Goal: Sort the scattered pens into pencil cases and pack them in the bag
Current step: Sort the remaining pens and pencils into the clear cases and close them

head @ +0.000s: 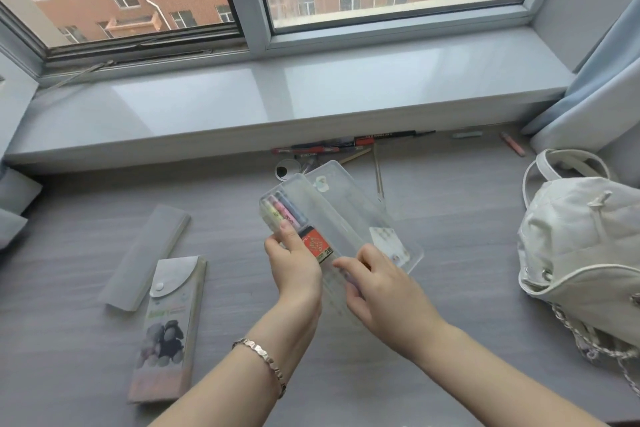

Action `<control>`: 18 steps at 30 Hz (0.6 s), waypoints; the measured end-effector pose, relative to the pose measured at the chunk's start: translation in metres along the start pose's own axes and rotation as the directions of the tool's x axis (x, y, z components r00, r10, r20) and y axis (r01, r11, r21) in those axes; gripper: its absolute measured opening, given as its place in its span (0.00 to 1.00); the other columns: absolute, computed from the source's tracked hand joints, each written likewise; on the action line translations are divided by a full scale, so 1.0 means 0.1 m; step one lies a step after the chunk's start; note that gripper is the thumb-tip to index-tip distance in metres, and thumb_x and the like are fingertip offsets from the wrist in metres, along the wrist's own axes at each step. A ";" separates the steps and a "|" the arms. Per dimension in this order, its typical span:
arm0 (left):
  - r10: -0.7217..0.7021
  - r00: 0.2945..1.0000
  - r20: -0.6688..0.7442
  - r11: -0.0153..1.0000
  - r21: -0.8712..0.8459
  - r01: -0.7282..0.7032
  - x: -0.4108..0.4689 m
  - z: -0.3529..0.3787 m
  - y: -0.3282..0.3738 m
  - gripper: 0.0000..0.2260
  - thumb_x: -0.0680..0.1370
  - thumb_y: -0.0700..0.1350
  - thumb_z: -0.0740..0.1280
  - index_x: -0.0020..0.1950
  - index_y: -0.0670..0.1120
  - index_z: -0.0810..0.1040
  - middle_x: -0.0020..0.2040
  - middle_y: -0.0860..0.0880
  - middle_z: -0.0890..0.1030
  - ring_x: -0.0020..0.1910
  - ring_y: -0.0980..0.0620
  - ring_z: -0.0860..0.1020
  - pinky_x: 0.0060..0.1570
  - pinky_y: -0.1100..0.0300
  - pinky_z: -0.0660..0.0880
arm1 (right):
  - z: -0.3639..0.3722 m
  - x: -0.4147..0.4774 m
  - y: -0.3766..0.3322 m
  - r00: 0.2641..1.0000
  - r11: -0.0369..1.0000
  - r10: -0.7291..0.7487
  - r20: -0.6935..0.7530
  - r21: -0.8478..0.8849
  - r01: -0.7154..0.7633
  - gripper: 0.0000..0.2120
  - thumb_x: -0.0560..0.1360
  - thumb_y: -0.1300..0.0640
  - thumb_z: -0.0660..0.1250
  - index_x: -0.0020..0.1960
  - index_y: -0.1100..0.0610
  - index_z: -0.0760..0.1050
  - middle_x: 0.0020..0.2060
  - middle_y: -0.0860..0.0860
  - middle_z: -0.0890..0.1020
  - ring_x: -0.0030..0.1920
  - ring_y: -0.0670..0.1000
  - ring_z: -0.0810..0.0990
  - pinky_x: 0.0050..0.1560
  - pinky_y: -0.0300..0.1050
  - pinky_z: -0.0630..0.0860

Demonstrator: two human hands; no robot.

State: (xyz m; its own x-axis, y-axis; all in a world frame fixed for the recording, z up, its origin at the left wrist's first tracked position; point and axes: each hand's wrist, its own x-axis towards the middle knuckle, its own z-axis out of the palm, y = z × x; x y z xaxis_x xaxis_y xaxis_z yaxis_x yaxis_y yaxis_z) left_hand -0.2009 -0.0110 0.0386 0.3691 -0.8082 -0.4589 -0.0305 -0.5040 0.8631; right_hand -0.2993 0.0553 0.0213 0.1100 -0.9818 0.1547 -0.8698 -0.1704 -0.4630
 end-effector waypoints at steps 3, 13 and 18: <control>0.002 1.000 0.019 1.000 0.027 -0.003 0.02 0.04 -0.02 0.14 0.81 0.54 0.51 0.53 0.45 0.66 0.42 0.49 0.74 0.38 0.52 0.73 0.41 0.57 0.67 | -0.07 0.04 0.04 0.991 0.998 -0.030 0.127 0.050 0.023 0.14 0.68 0.55 0.56 0.51 0.53 0.72 0.38 0.51 0.73 0.34 0.52 0.77 0.26 0.40 0.72; 0.086 0.985 0.151 0.976 0.186 -0.114 0.23 0.71 0.30 0.19 0.82 0.54 0.49 0.59 0.43 0.70 0.37 0.53 0.72 0.34 0.59 0.70 0.36 0.59 0.64 | -0.60 0.58 0.96 0.987 0.979 0.122 0.101 0.154 -0.136 0.18 0.75 0.56 0.64 0.65 0.54 0.69 0.47 0.48 0.72 0.47 0.48 0.73 0.49 0.46 0.73; 0.086 0.956 0.281 0.940 0.294 -0.171 0.30 1.32 0.41 0.19 0.82 0.55 0.47 0.58 0.44 0.70 0.39 0.55 0.72 0.36 0.60 0.70 0.35 0.60 0.63 | -0.81 1.14 2.15 0.802 0.793 0.591 0.088 -0.247 -0.557 0.20 0.76 0.64 0.57 0.67 0.61 0.64 0.60 0.61 0.70 0.61 0.61 0.69 0.58 0.50 0.67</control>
State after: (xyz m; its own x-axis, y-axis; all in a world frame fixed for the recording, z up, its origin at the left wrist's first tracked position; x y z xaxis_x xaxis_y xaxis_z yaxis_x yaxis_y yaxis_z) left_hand -0.3132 -0.0961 0.0320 0.0896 -0.9013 -0.4238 -0.3652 -0.4257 0.8279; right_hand -0.5125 -0.0867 0.0108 -0.3835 -0.8953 -0.2268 -0.8695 0.4328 -0.2381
